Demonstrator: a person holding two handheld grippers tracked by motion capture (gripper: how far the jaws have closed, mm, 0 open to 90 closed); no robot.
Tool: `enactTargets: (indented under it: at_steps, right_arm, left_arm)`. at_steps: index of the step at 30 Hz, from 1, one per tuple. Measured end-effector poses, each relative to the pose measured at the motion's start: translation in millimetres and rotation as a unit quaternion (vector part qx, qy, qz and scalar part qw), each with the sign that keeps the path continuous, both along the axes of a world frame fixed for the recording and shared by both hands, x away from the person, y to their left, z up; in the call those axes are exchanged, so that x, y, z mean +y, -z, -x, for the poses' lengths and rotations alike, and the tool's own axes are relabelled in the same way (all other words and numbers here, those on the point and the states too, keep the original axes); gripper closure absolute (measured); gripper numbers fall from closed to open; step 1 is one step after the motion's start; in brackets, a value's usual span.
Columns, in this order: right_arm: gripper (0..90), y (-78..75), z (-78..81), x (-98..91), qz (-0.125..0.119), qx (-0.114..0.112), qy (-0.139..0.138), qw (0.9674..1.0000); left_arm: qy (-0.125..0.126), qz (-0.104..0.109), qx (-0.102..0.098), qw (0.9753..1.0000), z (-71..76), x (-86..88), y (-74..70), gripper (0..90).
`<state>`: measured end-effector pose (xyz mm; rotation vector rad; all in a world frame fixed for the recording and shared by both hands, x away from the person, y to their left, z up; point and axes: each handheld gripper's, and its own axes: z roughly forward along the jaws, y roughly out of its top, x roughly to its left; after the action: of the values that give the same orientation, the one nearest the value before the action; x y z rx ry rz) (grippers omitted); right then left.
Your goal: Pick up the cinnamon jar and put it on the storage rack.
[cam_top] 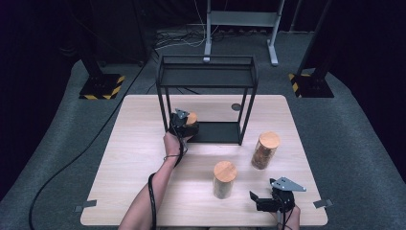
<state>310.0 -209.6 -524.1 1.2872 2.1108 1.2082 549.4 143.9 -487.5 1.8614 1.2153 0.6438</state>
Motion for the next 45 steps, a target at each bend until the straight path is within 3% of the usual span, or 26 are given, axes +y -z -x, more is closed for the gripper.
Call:
enactTargets:
  at_steps: [14,16,29,36,45]
  right_arm:
    - [1.4,0.0,0.2,0.1,0.000,-0.001,0.000,1.0000]
    - [1.4,0.0,0.2,0.0,0.000,-0.001,0.000,1.0000]
    - [1.4,-0.1,0.3,-0.1,0.000,-0.001,0.000,1.0000]
    - [1.4,-0.1,0.4,-0.3,-0.001,-0.002,0.000,1.0000]
    - [1.3,-0.1,0.4,-0.3,0.000,-0.002,0.000,1.0000]
  left_arm:
    - [0.002,0.003,0.006,1.0000,0.0,0.9,-1.4,24.5]
    - [0.001,0.005,0.007,1.0000,0.0,0.8,-2.7,21.0]
    - [-0.013,0.014,0.009,0.9998,-4.0,-2.4,-21.6,3.5]
    - [-0.017,0.009,0.001,0.9998,-4.1,-6.4,-33.2,0.3]
    - [0.005,0.003,-0.003,1.0000,1.3,-11.1,-47.4,0.2]
